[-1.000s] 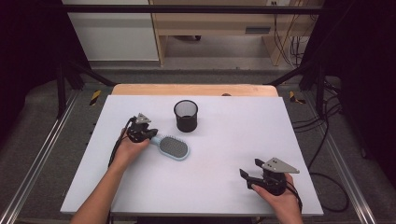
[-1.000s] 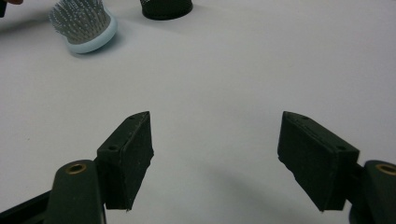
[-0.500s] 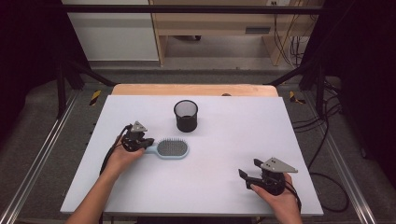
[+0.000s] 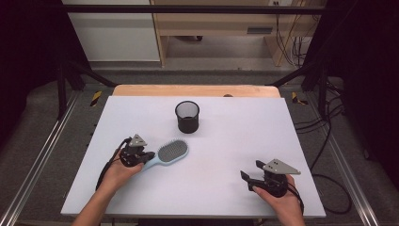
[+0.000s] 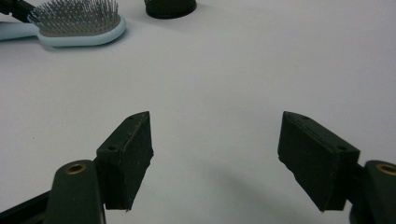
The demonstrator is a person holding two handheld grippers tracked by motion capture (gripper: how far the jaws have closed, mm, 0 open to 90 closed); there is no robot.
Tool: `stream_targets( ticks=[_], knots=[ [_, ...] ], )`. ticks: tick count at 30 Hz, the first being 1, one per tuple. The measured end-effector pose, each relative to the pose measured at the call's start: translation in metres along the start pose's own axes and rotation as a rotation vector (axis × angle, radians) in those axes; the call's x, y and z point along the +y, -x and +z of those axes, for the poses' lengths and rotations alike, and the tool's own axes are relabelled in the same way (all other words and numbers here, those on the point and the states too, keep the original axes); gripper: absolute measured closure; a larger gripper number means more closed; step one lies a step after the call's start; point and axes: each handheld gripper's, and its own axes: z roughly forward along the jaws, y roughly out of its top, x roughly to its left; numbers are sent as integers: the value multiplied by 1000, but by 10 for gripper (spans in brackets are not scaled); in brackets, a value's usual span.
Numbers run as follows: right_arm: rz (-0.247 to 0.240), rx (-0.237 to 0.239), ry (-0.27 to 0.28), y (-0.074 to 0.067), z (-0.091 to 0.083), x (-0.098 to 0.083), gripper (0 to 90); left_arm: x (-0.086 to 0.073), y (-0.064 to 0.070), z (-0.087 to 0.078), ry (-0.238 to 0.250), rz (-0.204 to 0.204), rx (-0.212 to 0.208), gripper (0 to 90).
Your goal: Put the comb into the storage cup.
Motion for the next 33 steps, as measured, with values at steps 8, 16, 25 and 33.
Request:
stream_targets(
  ticks=[8, 16, 25, 33],
  knots=[
    [4, -2, -4, 3, -1, -1, 262, 0, 7, -3, -22, -9, -9, 900],
    [5, -1, -6, 2, -3, -1, 258, 2, 4, -13, 8, -12, 10, 900],
    [11, -13, 2, 5, -5, -1, 244, 13, 15, -38, 24, 17, 57, 671],
    [15, -15, 0, 5, -4, -1, 239, 8, 30, -35, -21, 43, 40, 228]
  ],
)
